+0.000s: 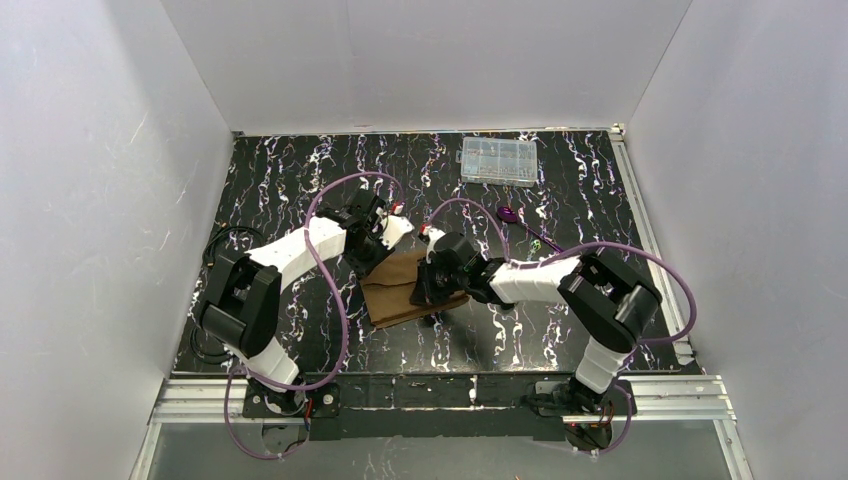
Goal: Fold the napkin into a case and place the utensils inside
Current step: Smooth out the 2/3-rectangle-folded napkin at the center of the board.
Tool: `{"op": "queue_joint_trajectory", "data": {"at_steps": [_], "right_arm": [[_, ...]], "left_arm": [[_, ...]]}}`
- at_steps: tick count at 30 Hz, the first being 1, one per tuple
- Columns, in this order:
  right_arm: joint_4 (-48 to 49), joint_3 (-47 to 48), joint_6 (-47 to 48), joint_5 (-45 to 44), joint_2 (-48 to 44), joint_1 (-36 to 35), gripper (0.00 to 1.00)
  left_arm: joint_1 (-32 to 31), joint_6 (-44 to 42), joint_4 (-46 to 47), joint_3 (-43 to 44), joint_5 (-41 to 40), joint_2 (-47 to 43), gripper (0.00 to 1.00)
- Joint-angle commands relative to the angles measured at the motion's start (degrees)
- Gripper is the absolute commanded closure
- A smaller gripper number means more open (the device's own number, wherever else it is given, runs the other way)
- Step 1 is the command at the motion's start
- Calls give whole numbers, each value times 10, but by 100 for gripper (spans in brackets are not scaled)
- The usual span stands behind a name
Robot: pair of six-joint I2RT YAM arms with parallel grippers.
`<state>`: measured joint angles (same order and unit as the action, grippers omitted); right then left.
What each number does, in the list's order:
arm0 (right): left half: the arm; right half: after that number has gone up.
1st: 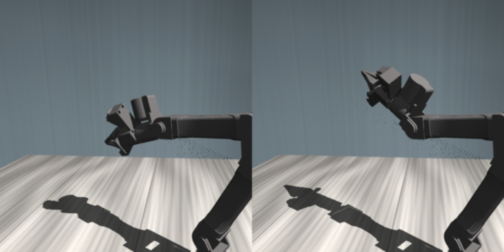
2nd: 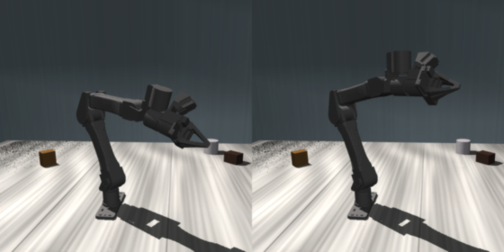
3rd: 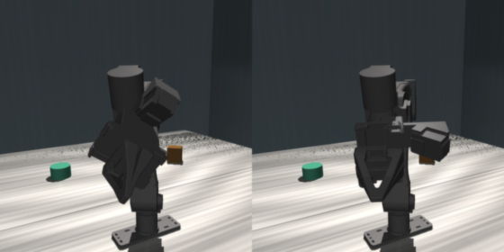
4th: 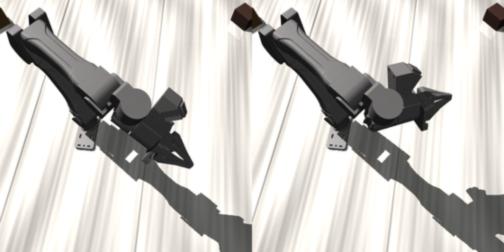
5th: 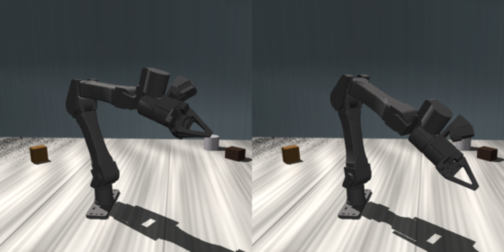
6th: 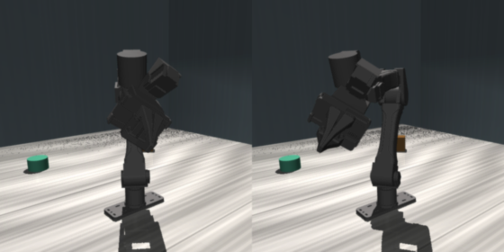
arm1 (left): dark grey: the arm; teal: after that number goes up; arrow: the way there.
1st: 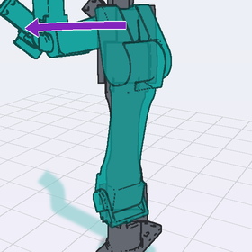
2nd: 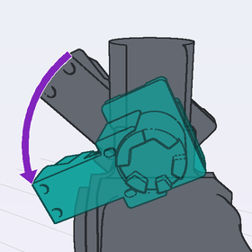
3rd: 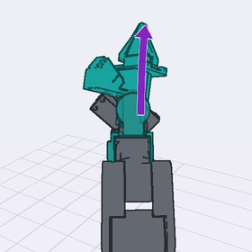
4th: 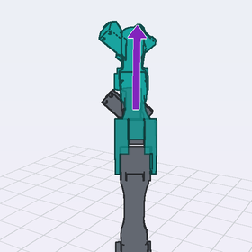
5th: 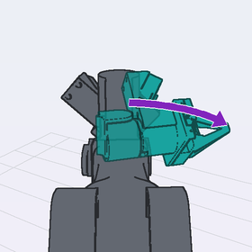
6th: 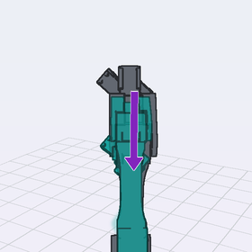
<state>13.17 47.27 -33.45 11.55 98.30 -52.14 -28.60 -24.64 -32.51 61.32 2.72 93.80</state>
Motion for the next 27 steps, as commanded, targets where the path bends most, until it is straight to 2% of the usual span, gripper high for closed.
{"op": "queue_joint_trajectory", "data": {"at_steps": [1,9,11,15,18,21,27], "right_arm": [[44,30,-10,10,18,-7,93],[60,34,-20,12,40,-10,93],[65,34,-23,13,45,-10,93],[71,34,-29,17,56,-10,94],[73,32,-30,19,57,-10,94],[75,30,-31,18,55,-9,94],[76,33,-32,22,61,-9,94]], "left_arm": [[0,14,2,12,12,3,78],[0,9,35,14,-4,35,76],[0,8,38,16,-2,43,81],[0,-2,41,12,-8,41,100],[0,-14,50,3,-20,27,100],[0,-14,37,8,-36,9,89],[0,-3,25,22,-42,-9,74]]}}
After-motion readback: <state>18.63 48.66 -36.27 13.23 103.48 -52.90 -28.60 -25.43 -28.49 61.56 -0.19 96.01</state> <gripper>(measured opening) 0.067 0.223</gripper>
